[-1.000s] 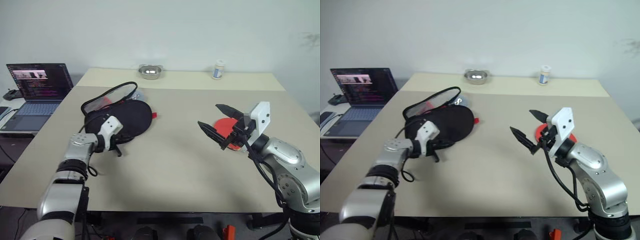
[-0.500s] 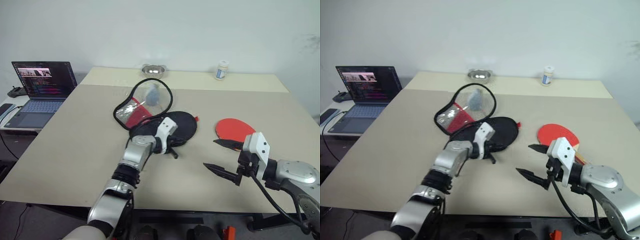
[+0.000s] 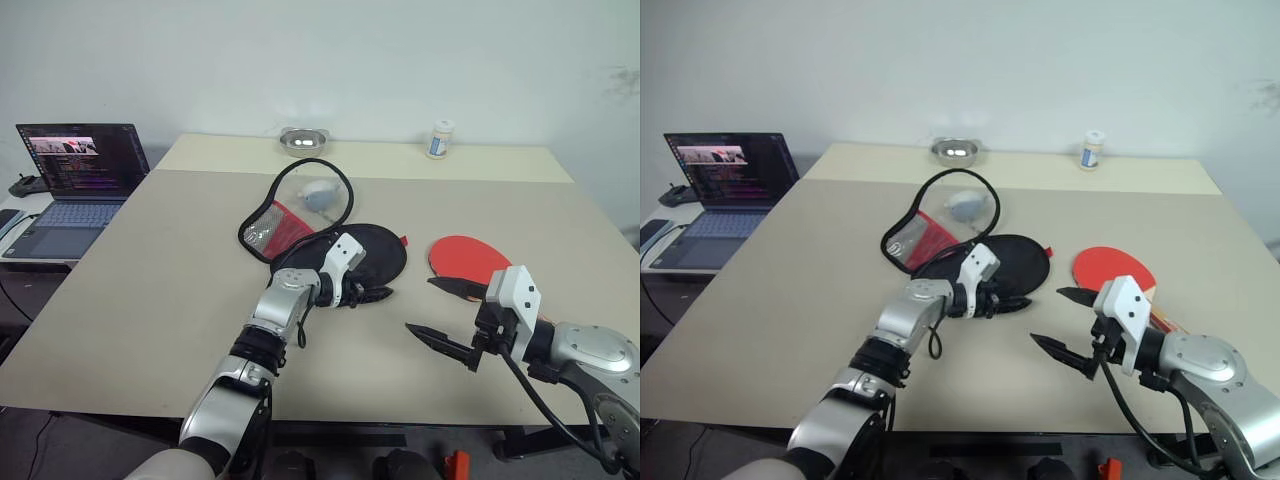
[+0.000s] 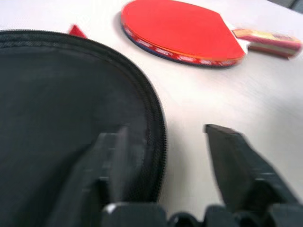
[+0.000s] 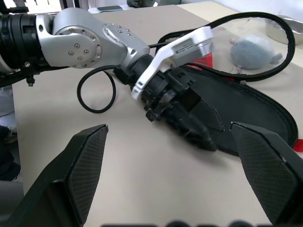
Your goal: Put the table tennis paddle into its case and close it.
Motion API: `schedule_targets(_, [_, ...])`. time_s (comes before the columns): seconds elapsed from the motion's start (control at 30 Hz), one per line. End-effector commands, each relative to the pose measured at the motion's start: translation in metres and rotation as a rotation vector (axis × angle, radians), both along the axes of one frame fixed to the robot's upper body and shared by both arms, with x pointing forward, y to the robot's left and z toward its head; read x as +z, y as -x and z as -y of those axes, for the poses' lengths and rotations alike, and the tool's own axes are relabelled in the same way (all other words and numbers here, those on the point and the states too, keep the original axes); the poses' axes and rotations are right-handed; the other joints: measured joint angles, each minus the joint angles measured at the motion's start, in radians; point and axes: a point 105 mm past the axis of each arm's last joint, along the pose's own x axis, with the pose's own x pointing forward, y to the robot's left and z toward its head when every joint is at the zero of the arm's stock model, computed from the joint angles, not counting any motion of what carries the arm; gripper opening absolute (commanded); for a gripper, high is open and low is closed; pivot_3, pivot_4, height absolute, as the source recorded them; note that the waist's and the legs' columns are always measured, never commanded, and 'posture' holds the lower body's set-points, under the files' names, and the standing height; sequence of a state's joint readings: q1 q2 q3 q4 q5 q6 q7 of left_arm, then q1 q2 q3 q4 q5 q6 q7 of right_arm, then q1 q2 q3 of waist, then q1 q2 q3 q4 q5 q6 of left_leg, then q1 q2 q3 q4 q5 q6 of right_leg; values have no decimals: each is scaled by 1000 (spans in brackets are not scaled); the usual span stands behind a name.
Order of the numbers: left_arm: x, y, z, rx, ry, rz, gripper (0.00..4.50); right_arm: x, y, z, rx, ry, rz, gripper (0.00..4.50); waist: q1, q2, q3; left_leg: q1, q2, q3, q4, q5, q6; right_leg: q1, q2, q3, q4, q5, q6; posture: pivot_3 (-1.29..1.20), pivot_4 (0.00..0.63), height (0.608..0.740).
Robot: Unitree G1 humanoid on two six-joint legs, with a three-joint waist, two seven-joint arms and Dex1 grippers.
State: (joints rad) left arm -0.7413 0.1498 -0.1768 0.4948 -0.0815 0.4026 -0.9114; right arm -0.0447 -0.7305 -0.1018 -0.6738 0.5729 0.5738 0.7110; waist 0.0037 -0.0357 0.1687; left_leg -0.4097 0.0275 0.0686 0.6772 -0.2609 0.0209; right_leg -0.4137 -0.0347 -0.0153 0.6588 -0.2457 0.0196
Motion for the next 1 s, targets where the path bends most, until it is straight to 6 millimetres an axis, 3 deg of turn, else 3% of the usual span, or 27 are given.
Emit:
schedule_targets(0.03, [14,20,-13,-139,-4,86,4049,12,0,0,5,-25,51,4500,-5,0,0,0,0,0,0,0,0,0,0,0,0,0,0,0,150,740])
schedule_targets(0.13, [14,24,-46,-138,-40,82,4049,15,-3,-1,3,-47,48,4500,-8,1,0,1,1,0,0,0,0,0,0,0,1,0,-2,0,150,740])
schedule_targets(0.27, [34,25,-95,-136,-43,133,4049,13,-19,-9,-67,-106,30,4500,2,0,1,1,1,-1,0,0,0,0,0,-1,3,-1,-2,0,150,740])
schedule_targets(0.33, [44,30,-113,-156,-43,150,4049,0,-27,-14,-125,-107,-20,4500,-6,-2,2,1,1,-1,1,0,0,0,-1,-2,2,-1,-3,0,150,740])
schedule_targets(0.5, [56,31,-140,-143,-53,166,4049,-30,-21,-40,-100,-135,-264,4500,-3,-1,2,0,1,-1,-1,0,-1,-1,-2,-2,4,-2,-5,0,150,740])
schedule_targets(0.67, [58,34,-148,-141,-77,175,4049,-56,-43,-59,-177,-129,-396,4500,-5,-1,2,0,1,-1,1,0,-1,-1,-2,-2,4,-2,-5,0,150,740])
schedule_targets(1.0, [66,27,-144,-122,-71,202,4049,-72,-84,-83,-312,-247,-551,4500,-6,-1,2,-6,1,-1,1,0,-1,-7,-1,-2,6,-2,-5,0,150,740])
